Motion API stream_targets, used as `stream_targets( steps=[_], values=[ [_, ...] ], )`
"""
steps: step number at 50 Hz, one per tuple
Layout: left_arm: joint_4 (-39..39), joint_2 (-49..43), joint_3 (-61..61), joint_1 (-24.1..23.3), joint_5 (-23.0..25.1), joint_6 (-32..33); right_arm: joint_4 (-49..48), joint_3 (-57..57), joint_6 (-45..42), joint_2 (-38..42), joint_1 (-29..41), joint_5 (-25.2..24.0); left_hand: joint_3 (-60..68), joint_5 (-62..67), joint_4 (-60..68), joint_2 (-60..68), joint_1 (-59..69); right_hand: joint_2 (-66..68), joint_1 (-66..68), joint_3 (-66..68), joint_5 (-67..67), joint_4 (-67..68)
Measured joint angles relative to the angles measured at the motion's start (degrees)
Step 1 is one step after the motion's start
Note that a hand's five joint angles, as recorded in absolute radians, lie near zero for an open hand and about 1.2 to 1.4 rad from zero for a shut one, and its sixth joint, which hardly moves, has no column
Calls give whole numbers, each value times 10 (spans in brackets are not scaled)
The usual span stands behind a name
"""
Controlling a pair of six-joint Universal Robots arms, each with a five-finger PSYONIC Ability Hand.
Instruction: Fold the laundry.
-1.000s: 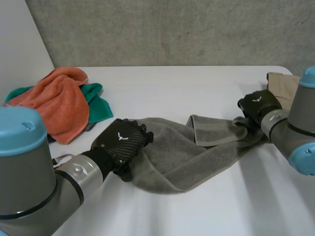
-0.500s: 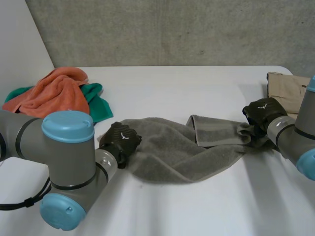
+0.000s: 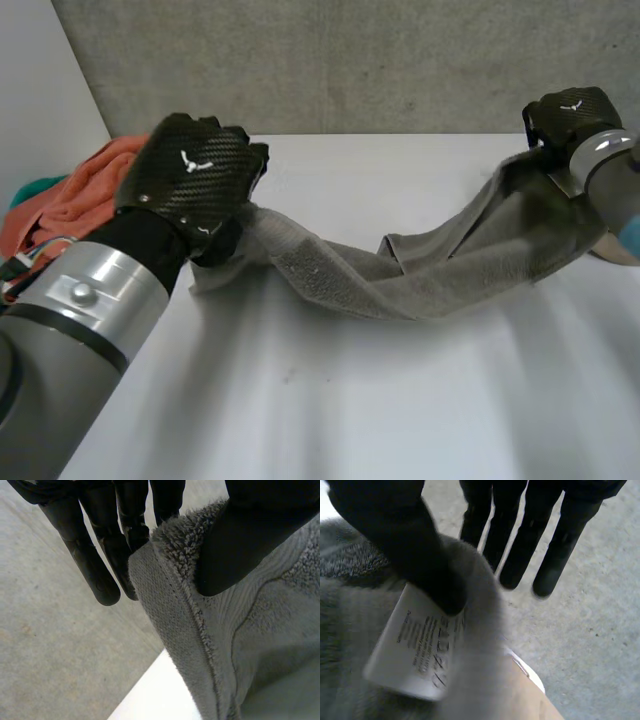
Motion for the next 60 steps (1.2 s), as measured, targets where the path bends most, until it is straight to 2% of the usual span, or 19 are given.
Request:
stream_targets(
  steps=[1, 2, 3, 4, 6, 13, 17, 25, 30, 36, 39, 43, 48, 53, 57, 58, 59, 60],
  values=[
    [0, 2, 0, 0, 0, -3, -2, -4, 5, 5, -1, 0, 0, 0, 0, 0, 0, -24, -23, -23, -24, -23],
    [0, 6, -1, -1, 1, -11, -15, -24, 29, 35, -5, 1, 0, 0, 0, 0, 0, -197, -190, -203, -212, -204],
    [0, 7, -1, -1, 1, -14, -17, -27, 33, 41, -6, 1, 0, 0, 0, 0, 0, -216, -208, -213, -222, -215],
    [0, 8, 0, -1, 1, -21, -24, -36, 47, 59, -9, 2, 0, 0, 0, 0, 0, -287, -276, -299, -299, -302],
    [1, 6, 3, -1, 1, -32, -27, -37, 57, 69, -11, 4, 0, 0, 0, 0, 0, -311, -286, -330, -321, -331],
    [2, -9, 33, -1, 1, -54, 12, 27, 46, -3, -15, -4, 2, 0, 0, 1, 0, -311, -286, -332, -321, -337],
    [1, -26, 68, -1, 0, -59, 65, 110, 7, -88, -18, -23, 2, 0, 0, 2, 0, -311, -286, -332, -321, -337],
    [-1, -49, 146, -2, -4, -74, 142, 323, -26, -238, -35, -122, 2, 0, 0, 2, 0, -311, -286, -332, -321, -337],
    [-7, -59, 190, -2, -5, -89, 97, 441, 36, -290, -51, -169, 2, 0, 0, 2, 0, -311, -286, -332, -321, -336],
    [-15, -64, 226, -5, -5, -103, -33, 524, 142, -294, -57, -180, 2, 0, 0, 2, 0, -310, -284, -320, -310, -319],
    [-16, -63, 235, -8, -6, -106, -83, 534, 168, -268, -56, -178, 2, 0, 0, 2, 0, -281, -273, -297, -287, -297],
    [-17, -61, 247, -13, -7, -108, -125, 519, 179, -200, -50, -172, 2, 0, 0, 2, 0, -211, -192, -226, -218, -228],
    [-17, -58, 257, -19, -13, -111, -140, 488, 177, -135, -39, -167, 2, 0, 1, 2, 0, -205, -182, -214, -201, -211],
    [-17, -58, 268, -25, -24, -112, -159, 469, 189, -107, -6, -158, 2, 0, 2, 2, 0, -171, -151, -183, -171, -181],
    [-17, -58, 272, -28, -27, -112, -182, 466, 210, -106, 15, -144, 2, 0, 2, 2, 0, 14, 30, -8, -10, -18],
    [-17, -57, 272, -29, -28, -112, -191, 464, 219, -107, 21, -135, 2, 0, 2, 2, 0, 143, 151, 117, 121, 114],
    [-17, -57, 272, -29, -29, -112, -196, 462, 223, -107, 25, -127, 2, 0, 2, 2, 0, 212, 211, 179, 184, 177],
    [-17, -57, 272, -30, -29, -112, -199, 460, 226, -108, 28, -119, 2, 0, 2, 2, 0, 231, 216, 205, 205, 203]
  ],
)
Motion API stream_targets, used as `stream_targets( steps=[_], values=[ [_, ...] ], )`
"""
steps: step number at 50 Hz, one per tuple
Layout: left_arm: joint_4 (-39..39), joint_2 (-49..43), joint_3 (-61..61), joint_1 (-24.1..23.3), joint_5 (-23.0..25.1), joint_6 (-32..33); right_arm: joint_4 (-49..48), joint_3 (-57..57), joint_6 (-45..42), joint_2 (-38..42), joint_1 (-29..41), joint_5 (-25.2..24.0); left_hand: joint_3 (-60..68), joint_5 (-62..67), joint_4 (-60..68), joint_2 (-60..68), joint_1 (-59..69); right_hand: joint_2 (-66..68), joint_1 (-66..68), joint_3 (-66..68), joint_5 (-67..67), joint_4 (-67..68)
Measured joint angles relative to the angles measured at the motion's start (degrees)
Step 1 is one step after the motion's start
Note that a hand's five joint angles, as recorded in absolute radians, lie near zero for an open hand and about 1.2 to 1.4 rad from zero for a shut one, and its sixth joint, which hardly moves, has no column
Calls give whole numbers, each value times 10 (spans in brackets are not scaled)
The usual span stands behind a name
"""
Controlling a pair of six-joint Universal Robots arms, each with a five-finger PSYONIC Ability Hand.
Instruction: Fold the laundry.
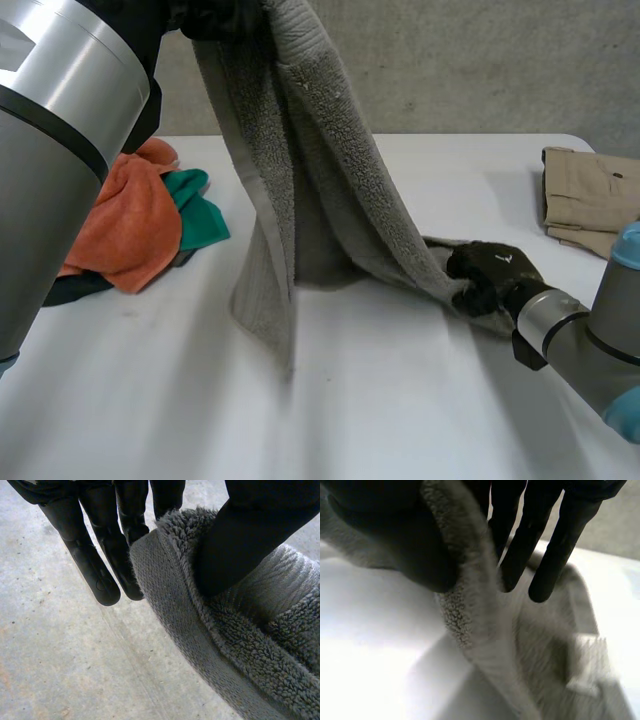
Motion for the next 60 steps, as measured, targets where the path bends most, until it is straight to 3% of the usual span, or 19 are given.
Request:
stream_targets(
  steps=[5, 12, 16, 19, 26, 31, 40, 45, 51, 55, 60],
  values=[
    [-2, 5, -6, 2, -4, 1, 2, -20, -14, -16, 3, 50, 0, 0, 0, 0, 0, 12, 0, 22, 8, 25],
    [-24, 21, -33, 27, -9, 8, 97, -69, -218, -149, -41, 68, 0, 0, 0, 0, 0, 12, 0, 22, 8, 26],
    [-52, 24, -62, 60, -7, 17, 199, -136, -353, -219, -69, 65, 0, 0, 0, 0, 0, 13, 0, 22, 9, 26],
    [-75, 18, -92, 87, -4, 23, 276, -190, -407, -244, -77, 61, 0, 0, 0, 0, 0, 13, 0, 22, 11, 27],
    [-99, -41, -151, 110, -1, 29, 416, -267, -467, -221, -78, 49, 0, 0, 0, 0, 0, 13, 0, 22, 11, 28],
    [-97, -107, -151, 112, -1, 38, 442, -276, -518, -154, -72, 64, 0, 0, 0, 0, 0, 13, 0, 22, 11, 28],
    [-46, -254, 22, 110, -2, 112, 339, -354, -533, -8, -43, 115, 1, 0, 0, 0, 0, 13, 0, 23, 11, 28],
    [25, -309, 205, 112, -2, 152, 173, -439, -519, 26, -28, 140, 1, 0, 0, 0, 0, 13, 0, 24, 11, 28],
    [102, -328, 370, 113, -6, 173, -28, -473, -513, 10, -22, 146, 1, 0, 0, 0, 0, 13, 0, 24, 18, 28],
    [117, -325, 385, 112, -10, 170, -75, -449, -512, -11, -18, 138, 1, 0, 0, 0, 0, 13, 0, 24, 19, 28],
    [110, -298, 289, 118, -12, 142, -49, -374, -511, -31, -13, 112, 1, 0, 0, 0, 0, 13, 0, 24, 19, 28]
  ],
)
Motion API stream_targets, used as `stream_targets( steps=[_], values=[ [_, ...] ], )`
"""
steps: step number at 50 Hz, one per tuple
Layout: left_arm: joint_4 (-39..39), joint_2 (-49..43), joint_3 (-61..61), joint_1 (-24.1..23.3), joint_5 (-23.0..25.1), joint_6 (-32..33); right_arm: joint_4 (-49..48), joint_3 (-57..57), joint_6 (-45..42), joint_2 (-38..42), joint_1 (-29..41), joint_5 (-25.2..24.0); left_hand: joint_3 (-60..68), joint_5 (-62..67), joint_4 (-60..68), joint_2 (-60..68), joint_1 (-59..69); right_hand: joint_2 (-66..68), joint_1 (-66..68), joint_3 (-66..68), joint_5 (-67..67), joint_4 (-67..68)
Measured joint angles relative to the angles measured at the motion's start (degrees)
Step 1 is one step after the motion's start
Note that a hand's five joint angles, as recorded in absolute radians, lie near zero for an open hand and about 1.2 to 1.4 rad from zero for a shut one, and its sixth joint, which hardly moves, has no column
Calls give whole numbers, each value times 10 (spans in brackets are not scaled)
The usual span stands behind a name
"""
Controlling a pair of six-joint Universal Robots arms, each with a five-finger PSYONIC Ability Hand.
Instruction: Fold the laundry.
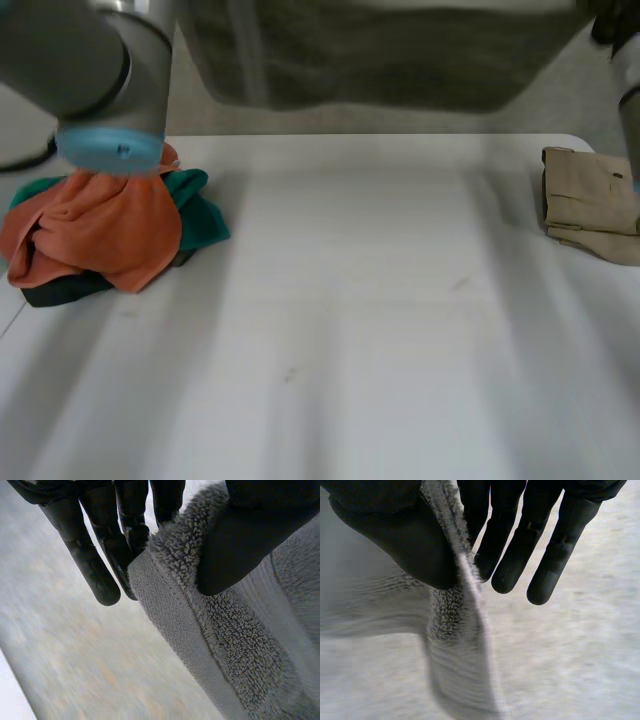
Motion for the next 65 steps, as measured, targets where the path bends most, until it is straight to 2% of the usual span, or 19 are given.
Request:
stream_targets(
  steps=[6, 13, 17, 19, 25, 30, 35, 40, 42, 47, 52, 55, 60, 65],
  values=[
    [10, 45, -210, 14, 4, -38, 63, 116, 21, -4, 2, -27, 0, 0, 0, 0, 0, 0, 0, 0, 0, 0],
    [79, 44, -404, 17, 7, -46, 91, 216, 111, 34, -10, -56, 1, 0, 0, 1, 0, -1, 0, -2, 0, -2],
    [100, 25, -441, 19, 8, -45, 93, 230, 172, 71, -20, -73, 1, 0, 0, 1, 0, -69, -18, -67, -54, -68],
    [105, 17, -450, 20, 8, -44, 94, 232, 202, 86, -30, -79, 1, 0, 0, 1, 0, -194, -144, -194, -180, -190],
    [106, 15, -461, 25, 8, -45, 106, 229, 278, 106, -75, -87, 1, 0, 0, 1, 0, -344, -295, -351, -354, -358],
    [104, 38, -464, 31, 8, -45, 150, 220, 315, 106, -118, -89, 1, 0, 0, 1, 0, -371, -318, -376, -385, -384],
    [103, 58, -470, 35, 9, -45, 210, 211, 329, 108, -150, -102, 2, 0, 0, 2, 0, -352, -305, -356, -348, -358],
    [103, 69, -479, 37, 15, -45, 250, 208, 337, 114, -168, -135, 3, 0, 0, 3, 0, -40, -1, -52, -52, -56],
    [101, 73, -485, 37, 18, -46, 256, 208, 342, 116, -172, -152, 3, 0, 0, 3, 0, -2, 12, -11, -11, -14],
    [85, 99, -511, 34, 23, -46, 262, 212, 346, 112, -180, -184, 3, 0, 0, 3, 0, 0, 12, -2, -6, -2],
    [55, 155, -551, 33, 25, -43, 282, 219, 316, 73, -184, -191, 3, 0, 0, 3, 0, 0, 12, -2, -6, -2],
    [20, 202, -580, 33, 25, -40, 318, 229, 258, 22, -189, -191, 3, 0, 0, 3, 0, 0, 12, -2, -6, -2],
    [-80, 285, -628, 34, 26, -32, 402, 264, 106, -84, -207, -182, 3, 0, 0, 3, 0, 0, 12, -2, -6, -2],
    [-201, 355, -677, 34, 28, -11, 483, 322, -80, -192, -222, -148, 3, 0, 0, 3, 0, 0, 12, -2, -6, 0]
  ],
)
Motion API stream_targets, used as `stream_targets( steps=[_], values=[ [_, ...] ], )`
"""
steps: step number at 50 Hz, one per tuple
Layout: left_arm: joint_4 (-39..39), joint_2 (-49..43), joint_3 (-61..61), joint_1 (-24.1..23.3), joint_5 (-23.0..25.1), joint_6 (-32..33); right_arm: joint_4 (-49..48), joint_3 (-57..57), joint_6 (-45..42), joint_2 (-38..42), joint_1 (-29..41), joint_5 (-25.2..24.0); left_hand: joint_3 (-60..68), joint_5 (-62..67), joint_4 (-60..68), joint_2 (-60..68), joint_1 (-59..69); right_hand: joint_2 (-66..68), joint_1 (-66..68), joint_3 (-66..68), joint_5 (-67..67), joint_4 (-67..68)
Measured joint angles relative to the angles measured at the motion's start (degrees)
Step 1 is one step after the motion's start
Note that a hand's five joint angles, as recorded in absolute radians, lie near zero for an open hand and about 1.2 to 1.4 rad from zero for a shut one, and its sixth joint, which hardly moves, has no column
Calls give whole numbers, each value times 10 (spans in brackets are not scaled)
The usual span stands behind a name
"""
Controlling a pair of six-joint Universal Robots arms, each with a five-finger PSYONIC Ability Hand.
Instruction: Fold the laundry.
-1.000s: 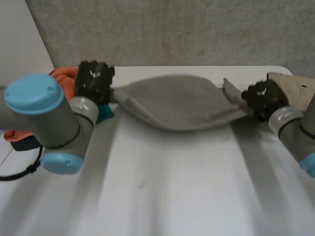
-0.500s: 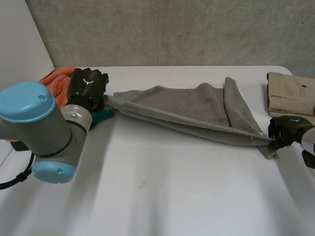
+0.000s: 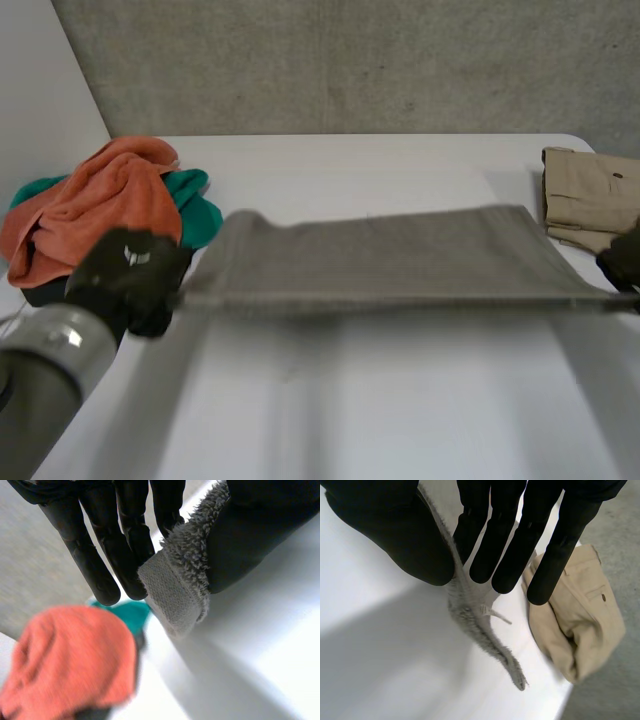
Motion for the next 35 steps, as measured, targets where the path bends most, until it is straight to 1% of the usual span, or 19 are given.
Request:
stream_targets(
  steps=[4, 8, 12, 17, 19, 20, 22, 27, 30, 35],
  values=[
    [-36, 19, -27, -2, 5, 15, 20, 36, -68, -36, 1, 23, 0, 0, 0, 0, 0, 0, 0, 0, 0, 0],
    [-10, -6, -39, -4, 9, 23, 3, 60, -74, -31, 14, 35, 0, 0, 0, 0, 0, 0, 0, 0, 2, 0],
    [43, -63, -30, -4, 8, 25, -48, 64, -60, 20, 48, 46, 0, 0, 0, 0, 0, 0, 0, 2, 7, 0],
    [112, -145, 7, -3, 6, 21, -143, 37, -46, 105, 102, 81, 0, 0, 0, 0, 0, 0, 0, 2, 7, 0],
    [116, -151, 11, -3, 6, 21, -148, 35, -45, 109, 104, 83, 0, 0, 0, 0, 0, 0, 0, 2, 7, 0],
    [145, -184, 36, -3, 4, 19, -201, 13, -41, 145, 123, 102, 0, 0, 0, 0, 0, 0, 0, 2, 7, 0],
    [162, -205, 53, -3, 0, 19, -237, -2, -39, 167, 133, 110, 0, 0, 0, 0, 0, 0, 0, 2, 7, 0],
    [206, -264, 108, -5, -37, 21, -331, -54, -37, 234, 151, 119, 0, 0, 0, 0, 0, 0, 0, 2, 7, 0],
    [219, -301, 145, -7, -71, 23, -370, -90, -38, 273, 156, 119, 0, 0, 0, 0, 0, 0, 0, 2, 7, 0],
    [223, -355, 199, -15, -117, 25, -408, -159, -39, 339, 162, 112, 0, 0, 0, 1, 0, 0, 0, 2, 7, 0]
  ],
)
